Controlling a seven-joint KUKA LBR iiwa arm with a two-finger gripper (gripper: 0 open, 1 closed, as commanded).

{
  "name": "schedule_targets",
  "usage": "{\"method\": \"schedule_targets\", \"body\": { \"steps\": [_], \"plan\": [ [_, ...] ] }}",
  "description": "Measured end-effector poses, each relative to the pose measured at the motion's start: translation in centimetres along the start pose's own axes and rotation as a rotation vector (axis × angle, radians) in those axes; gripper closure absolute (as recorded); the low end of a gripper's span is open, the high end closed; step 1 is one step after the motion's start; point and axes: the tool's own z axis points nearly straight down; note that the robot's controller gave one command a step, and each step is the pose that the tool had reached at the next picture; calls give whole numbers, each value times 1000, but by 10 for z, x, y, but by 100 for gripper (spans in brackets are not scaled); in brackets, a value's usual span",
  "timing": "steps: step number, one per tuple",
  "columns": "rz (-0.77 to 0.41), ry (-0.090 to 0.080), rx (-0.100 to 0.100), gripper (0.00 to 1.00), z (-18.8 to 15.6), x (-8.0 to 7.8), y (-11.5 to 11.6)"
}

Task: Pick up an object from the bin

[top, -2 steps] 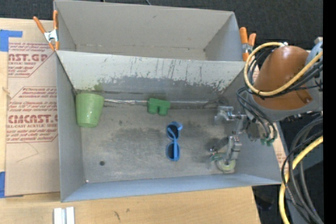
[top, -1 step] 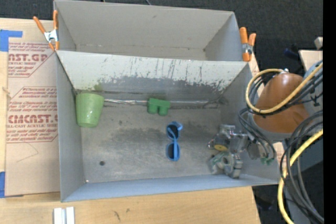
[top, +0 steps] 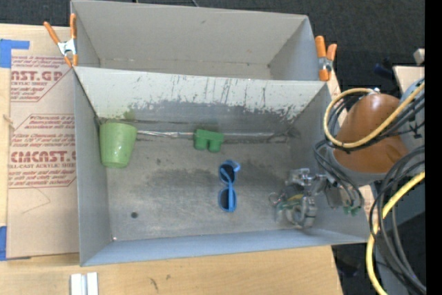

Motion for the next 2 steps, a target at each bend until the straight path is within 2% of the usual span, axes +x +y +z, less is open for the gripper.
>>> {"method": "schedule_targets", "body": {
  "steps": [1, 2],
  "plan": [
    [7, -11, 4, 100, -181, -31, -6],
    [166, -6, 0, 100, -229, -56, 41]
  ]
}}
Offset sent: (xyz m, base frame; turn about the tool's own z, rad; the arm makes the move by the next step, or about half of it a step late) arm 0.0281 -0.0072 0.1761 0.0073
